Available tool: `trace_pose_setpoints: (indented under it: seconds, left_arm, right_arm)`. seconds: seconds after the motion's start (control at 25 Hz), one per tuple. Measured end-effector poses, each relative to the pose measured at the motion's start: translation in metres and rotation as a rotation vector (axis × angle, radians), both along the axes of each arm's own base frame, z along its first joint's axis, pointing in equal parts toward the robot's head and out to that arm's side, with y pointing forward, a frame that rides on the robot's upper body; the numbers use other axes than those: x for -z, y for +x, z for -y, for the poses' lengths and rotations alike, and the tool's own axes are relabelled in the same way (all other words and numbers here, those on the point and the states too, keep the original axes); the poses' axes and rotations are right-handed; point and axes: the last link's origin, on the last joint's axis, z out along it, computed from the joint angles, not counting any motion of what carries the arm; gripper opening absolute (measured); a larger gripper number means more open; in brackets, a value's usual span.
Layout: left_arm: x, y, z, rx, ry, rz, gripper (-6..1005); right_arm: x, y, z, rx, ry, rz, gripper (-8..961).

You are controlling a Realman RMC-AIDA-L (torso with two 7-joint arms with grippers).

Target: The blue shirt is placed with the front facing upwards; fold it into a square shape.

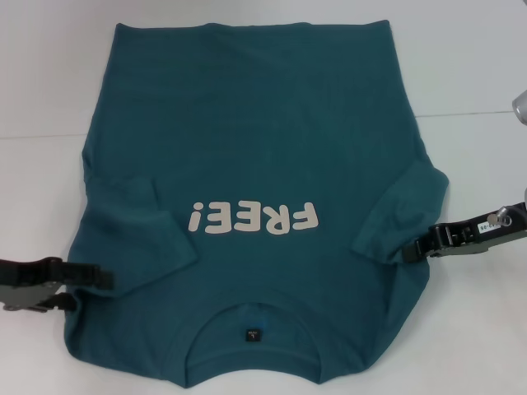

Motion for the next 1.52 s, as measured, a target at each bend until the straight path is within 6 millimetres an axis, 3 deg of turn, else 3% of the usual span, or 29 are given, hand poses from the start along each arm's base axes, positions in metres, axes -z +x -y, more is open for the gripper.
trace_pose_setpoints:
  seconds: [0.48,0.88,1.2,1.52]
  left_arm:
    - [0.017,0.017,-0.010,0.037,0.009,0.017,844]
    - [0.019,0.016,-0.014,0.040,0.029,-0.001,836]
    - [0.011,0.011,-0.013,0.045,0.058,-0.004,830]
    - [-0.004,0.022,-0.022,0.093,0.128,0.022,824]
  right_arm:
    - [0.001,0.000,0.000,-0.005,-0.002,0.000,36]
    - [0.002,-0.001,0.001,-0.005,-0.002,-0.001,36]
    - [0.002,-0.001,0.000,-0.006,-0.002,-0.001,36]
    - [0.003,0.000,0.000,-0.004,-0.002,-0.001,36]
